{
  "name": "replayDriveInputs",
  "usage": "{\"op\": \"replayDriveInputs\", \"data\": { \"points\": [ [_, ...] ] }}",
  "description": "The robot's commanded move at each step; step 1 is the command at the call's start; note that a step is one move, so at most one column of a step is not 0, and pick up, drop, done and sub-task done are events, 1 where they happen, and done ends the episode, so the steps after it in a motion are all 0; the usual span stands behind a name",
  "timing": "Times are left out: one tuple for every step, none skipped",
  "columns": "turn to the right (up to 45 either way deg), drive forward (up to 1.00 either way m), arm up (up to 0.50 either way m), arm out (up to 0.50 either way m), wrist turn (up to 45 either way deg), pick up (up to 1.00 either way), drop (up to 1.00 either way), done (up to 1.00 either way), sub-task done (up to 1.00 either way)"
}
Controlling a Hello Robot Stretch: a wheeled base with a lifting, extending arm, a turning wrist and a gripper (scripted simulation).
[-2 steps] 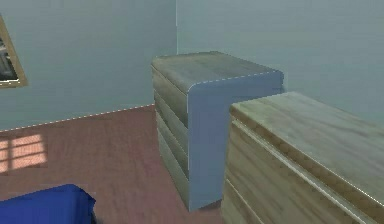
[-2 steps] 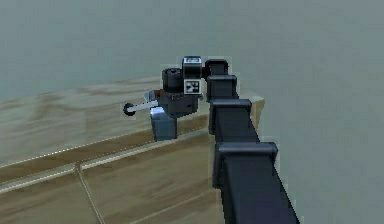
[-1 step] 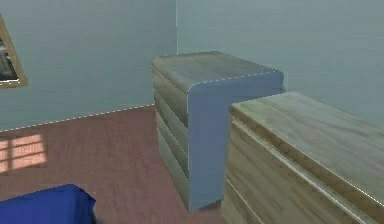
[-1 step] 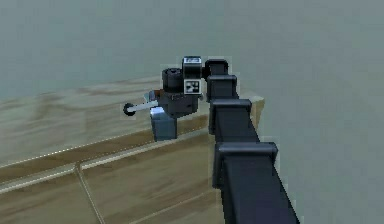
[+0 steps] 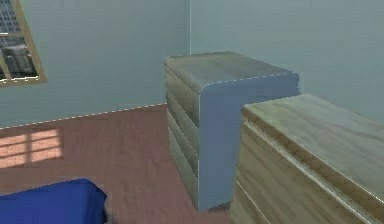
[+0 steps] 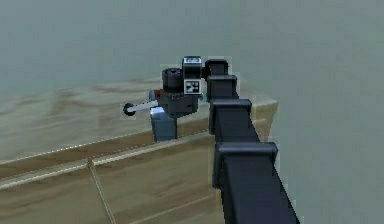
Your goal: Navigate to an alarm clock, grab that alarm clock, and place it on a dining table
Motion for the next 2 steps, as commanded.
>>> {"op": "replayDriveInputs", "data": {
  "points": [
    [-18.0, 0.00, 0.00, 0.00, 0.0, 0.00, 0.00, 0.00, 0.00],
    [0.0, 1.00, 0.00, 0.00, 0.0, 0.00, 0.00, 0.00, 0.00]
  ]
}}
